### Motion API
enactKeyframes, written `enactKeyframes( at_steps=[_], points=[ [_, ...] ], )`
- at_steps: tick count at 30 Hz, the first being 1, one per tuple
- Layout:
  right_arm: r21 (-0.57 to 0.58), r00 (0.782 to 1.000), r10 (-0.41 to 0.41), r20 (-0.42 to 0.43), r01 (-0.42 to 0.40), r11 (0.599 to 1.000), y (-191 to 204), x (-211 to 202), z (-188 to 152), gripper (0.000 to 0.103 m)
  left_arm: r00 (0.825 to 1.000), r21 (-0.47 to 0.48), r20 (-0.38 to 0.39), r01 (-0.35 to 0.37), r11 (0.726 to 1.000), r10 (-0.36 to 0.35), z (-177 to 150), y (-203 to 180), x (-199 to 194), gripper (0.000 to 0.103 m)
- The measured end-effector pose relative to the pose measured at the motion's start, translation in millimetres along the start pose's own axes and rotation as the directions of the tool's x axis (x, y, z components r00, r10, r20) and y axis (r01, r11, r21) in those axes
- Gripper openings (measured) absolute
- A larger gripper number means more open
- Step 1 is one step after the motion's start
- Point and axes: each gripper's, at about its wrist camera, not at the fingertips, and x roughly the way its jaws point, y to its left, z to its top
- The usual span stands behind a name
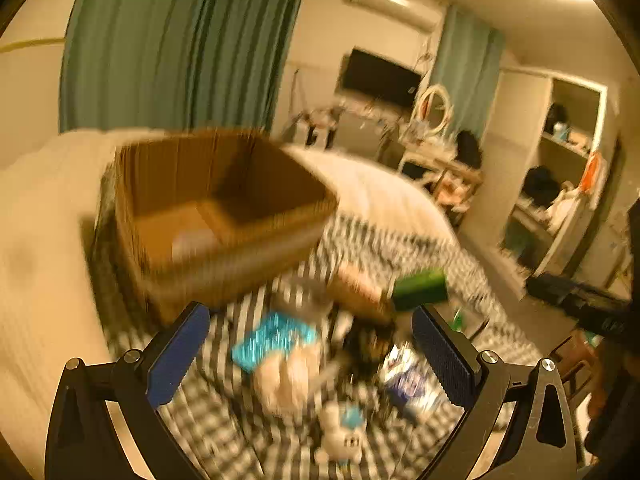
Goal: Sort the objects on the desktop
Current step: 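Reach the left tool to the white lace cloth and the right tool to the green-white medicine box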
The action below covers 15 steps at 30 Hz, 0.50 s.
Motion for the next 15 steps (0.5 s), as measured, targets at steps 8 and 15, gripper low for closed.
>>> enactKeyframes(
  at_steps=[8, 15],
  points=[
    [0.022, 0.994, -0.088, -0.064, 0.089, 0.996, -37, 41, -38, 0.075, 0.97, 0.027, -0.202, -0.133, 0.991, 0.136, -23, -7, 51, 0.103],
    [0.081, 0.997, -0.041, -0.066, 0.047, 0.996, -55, 86, -37, 0.075, 0.964, -0.063, -0.246, -0.123, 0.99, 0.104, -37, 3, 83, 0.103]
  ],
)
